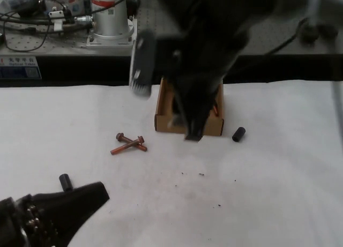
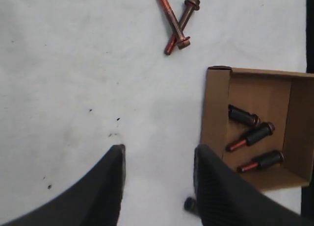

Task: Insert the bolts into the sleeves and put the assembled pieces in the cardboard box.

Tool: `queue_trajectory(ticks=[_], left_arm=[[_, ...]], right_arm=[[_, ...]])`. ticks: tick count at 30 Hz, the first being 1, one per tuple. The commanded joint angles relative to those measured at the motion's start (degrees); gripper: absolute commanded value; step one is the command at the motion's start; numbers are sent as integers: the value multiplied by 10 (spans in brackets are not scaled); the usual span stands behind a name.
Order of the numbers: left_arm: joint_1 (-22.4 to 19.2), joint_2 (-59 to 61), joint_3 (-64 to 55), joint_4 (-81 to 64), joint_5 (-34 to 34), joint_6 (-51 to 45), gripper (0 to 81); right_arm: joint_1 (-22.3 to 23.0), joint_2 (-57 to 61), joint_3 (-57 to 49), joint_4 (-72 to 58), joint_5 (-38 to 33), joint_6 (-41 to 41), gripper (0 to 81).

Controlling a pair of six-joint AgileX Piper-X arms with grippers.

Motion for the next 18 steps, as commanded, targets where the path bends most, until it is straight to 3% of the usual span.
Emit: queue_trajectory(ticks=[1, 4, 8, 14, 18], left_arm=[[1, -93, -6, 114, -67, 34, 6], [1, -149, -6, 200, -116, 57, 6], [1, -224, -6, 315, -167, 86, 6], [1, -301, -63, 604, -282, 184, 6], [1, -314, -70, 641, -289, 214, 6]], right_arm=[[2, 36, -1, -64, 3, -35, 337], [2, 69, -1, -115, 3, -67, 295], [2, 100, -1, -191, 3, -102, 178], [3, 137, -4, -271, 5, -134, 225], [3, 155, -7, -273, 5, -138, 226]])
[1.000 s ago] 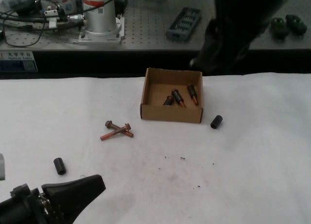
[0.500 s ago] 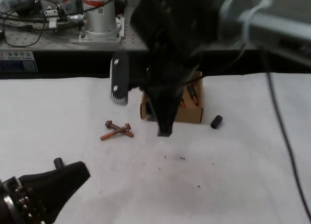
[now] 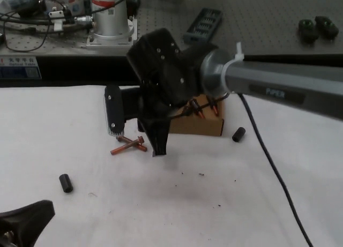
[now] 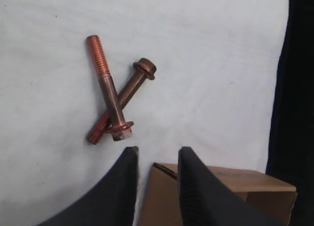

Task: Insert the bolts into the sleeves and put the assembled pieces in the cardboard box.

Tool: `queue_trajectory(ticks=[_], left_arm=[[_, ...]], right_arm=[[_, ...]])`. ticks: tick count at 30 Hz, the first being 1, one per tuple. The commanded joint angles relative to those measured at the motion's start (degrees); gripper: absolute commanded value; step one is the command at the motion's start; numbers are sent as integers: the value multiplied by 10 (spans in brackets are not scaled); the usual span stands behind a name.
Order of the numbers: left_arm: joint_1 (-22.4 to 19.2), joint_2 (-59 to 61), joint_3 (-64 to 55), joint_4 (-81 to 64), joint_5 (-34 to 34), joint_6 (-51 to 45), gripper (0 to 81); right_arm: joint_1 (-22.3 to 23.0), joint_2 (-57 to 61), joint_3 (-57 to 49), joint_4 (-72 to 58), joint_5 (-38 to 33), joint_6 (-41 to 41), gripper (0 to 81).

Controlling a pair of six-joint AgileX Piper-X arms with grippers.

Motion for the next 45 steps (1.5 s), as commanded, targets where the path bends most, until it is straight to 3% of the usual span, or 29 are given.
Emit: queue_trajectory(ticks=[1, 18, 20, 21, 29, 38, 40, 45], left_arm=[[1, -24, -34, 122, -46, 69, 6], [1, -24, -34, 157, -52, 69, 6], [1, -24, -29, 155, -52, 69, 6], [1, -24, -24, 154, -52, 69, 6], [1, -24, 21, 106, -52, 63, 6], [1, -24, 21, 106, -52, 61, 6], [1, -24, 21, 106, -52, 60, 6], [1, -24, 21, 108, -52, 47, 6]], right_arm=[[2, 18, -5, -10, -3, -10, 226], [8, 88, -10, -48, 0, -10, 211], [10, 94, -10, -54, 27, -10, 129], [10, 97, -10, -58, 49, -10, 50], [25, 76, -10, -21, 137, 14, 74], [59, -42, -10, 128, 132, 174, 74], [65, -77, -10, 194, 124, 241, 74], [61, -144, -10, 327, 110, 518, 74]])
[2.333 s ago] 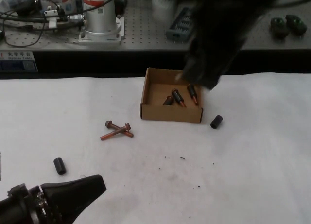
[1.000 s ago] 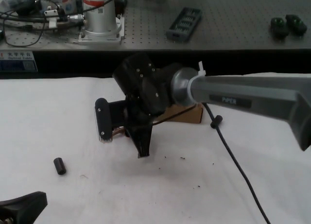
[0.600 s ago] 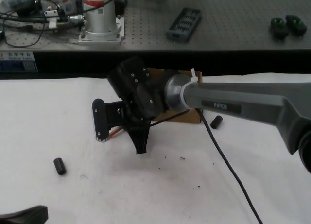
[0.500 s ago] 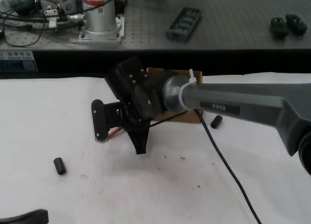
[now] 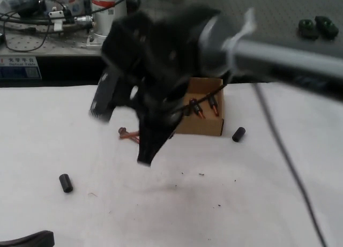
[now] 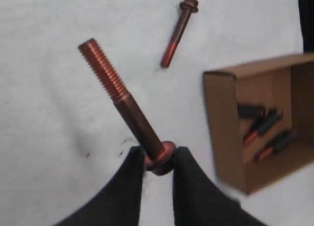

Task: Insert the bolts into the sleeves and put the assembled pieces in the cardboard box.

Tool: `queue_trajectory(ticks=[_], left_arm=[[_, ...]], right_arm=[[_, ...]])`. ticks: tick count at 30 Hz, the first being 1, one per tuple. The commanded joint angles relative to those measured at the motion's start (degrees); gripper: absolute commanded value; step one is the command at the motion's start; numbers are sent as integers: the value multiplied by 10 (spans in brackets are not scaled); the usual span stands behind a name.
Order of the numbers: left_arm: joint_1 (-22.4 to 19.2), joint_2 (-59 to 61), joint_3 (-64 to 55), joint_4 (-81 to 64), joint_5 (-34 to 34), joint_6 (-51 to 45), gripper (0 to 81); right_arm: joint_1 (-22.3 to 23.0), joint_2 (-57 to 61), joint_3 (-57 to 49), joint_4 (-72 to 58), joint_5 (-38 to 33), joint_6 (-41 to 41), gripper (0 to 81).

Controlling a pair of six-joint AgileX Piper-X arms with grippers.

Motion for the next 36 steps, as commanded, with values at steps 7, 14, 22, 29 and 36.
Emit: queue_trajectory(ticks=[7, 14, 22, 29, 36], left_arm=[[1, -5, -1, -8, -5, -38, 6], [1, -5, 3, -4, -1, -127, 6], [1, -5, 3, -4, 33, -135, 6], [1, -5, 3, -5, 59, -128, 6], [1, -5, 3, -7, 70, -98, 6]], right_arm=[[-38, -51, 8, 46, -207, 305, 74], [-48, -34, 101, -64, -209, 370, 74], [-59, 16, 172, -109, -209, 396, 73], [-71, 43, 179, -125, -276, 394, 60], [-73, 35, 177, -125, -314, 381, 649]])
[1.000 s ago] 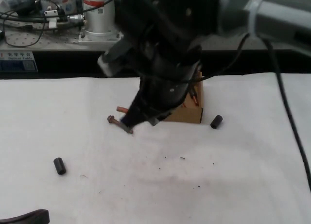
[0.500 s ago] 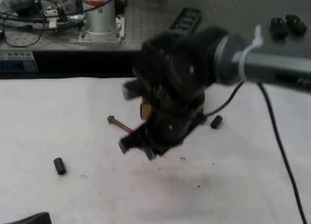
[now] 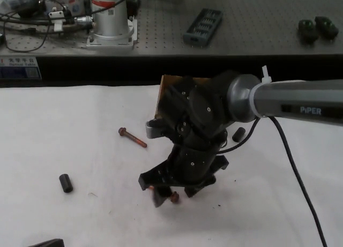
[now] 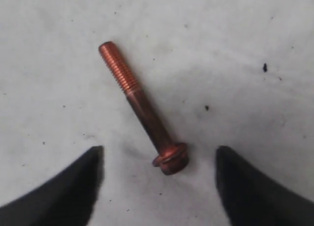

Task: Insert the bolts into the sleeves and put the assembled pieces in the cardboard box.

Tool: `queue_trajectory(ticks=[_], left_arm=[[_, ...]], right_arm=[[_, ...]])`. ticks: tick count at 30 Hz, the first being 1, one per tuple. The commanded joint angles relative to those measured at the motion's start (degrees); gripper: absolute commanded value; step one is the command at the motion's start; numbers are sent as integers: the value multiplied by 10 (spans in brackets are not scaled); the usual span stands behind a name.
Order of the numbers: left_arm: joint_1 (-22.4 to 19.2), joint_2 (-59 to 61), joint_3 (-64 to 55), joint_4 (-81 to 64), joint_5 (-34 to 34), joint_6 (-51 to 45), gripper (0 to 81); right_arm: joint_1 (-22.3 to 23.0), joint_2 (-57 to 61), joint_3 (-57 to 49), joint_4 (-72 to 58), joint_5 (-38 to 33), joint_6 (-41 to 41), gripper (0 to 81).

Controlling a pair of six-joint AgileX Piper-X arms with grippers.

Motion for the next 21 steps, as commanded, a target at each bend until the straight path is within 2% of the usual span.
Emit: queue_trajectory(ticks=[1, 9, 12, 17, 21], left_arm=[[1, -5, -1, -7, 12, 22, 6], [1, -5, -1, -8, 56, 47, 6], [1, -5, -2, -20, 74, 9, 6], [1, -5, -2, -88, 110, -87, 6], [1, -5, -19, -123, 115, -81, 6]], right_arm=[[-3, -9, -2, 0, -42, -22, 671], [0, -100, -2, 14, -51, -56, 671], [0, -162, 3, 18, -34, -65, 671], [4, -301, 56, 5, -25, -67, 599], [21, -431, 136, -29, -25, -62, 566]])
